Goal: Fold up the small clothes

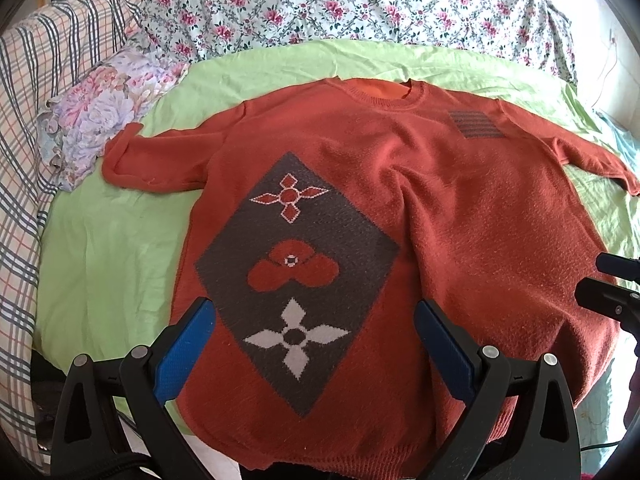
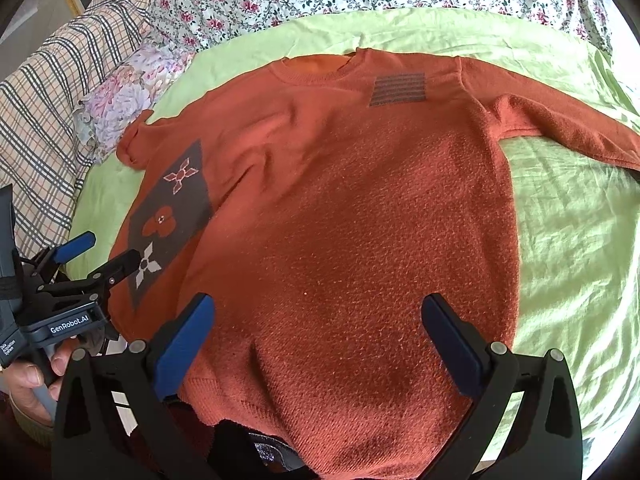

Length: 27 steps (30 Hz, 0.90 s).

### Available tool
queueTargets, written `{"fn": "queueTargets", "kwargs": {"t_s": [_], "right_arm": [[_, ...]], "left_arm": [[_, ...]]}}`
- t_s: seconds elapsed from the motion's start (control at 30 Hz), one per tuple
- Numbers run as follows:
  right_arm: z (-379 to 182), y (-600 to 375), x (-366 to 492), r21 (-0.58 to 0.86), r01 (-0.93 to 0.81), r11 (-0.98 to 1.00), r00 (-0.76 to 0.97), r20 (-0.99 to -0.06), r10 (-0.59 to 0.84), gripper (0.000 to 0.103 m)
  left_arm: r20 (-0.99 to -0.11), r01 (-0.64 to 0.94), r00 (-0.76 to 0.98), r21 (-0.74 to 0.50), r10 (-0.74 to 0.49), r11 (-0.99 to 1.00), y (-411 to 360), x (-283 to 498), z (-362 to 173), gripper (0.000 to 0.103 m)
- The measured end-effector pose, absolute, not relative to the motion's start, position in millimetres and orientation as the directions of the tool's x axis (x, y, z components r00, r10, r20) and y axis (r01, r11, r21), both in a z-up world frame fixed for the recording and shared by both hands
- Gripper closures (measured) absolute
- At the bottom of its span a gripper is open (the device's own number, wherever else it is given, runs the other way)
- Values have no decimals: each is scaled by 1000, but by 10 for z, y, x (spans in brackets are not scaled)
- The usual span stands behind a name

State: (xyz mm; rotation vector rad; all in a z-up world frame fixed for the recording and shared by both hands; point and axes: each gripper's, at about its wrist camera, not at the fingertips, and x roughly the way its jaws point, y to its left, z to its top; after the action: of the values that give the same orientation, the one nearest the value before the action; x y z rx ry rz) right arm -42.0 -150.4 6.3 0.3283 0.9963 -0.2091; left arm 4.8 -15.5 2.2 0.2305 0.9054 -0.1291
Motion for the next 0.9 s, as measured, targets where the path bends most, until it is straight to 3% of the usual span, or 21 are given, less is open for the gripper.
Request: {"fn": "queueTargets", "kwargs": {"t_s": [0.6,0.9], "right_arm": [[-4,-2006,-442,251,415,874,521,-853,-2,0],[107,-2682,-657,247,536,807,565,-816,-125,0]], "left_arm": [[-795,226,598,51,-97,973,-183,363,-19,3],[-790,214,608,70,-77,974,-230,693,56,3]]}}
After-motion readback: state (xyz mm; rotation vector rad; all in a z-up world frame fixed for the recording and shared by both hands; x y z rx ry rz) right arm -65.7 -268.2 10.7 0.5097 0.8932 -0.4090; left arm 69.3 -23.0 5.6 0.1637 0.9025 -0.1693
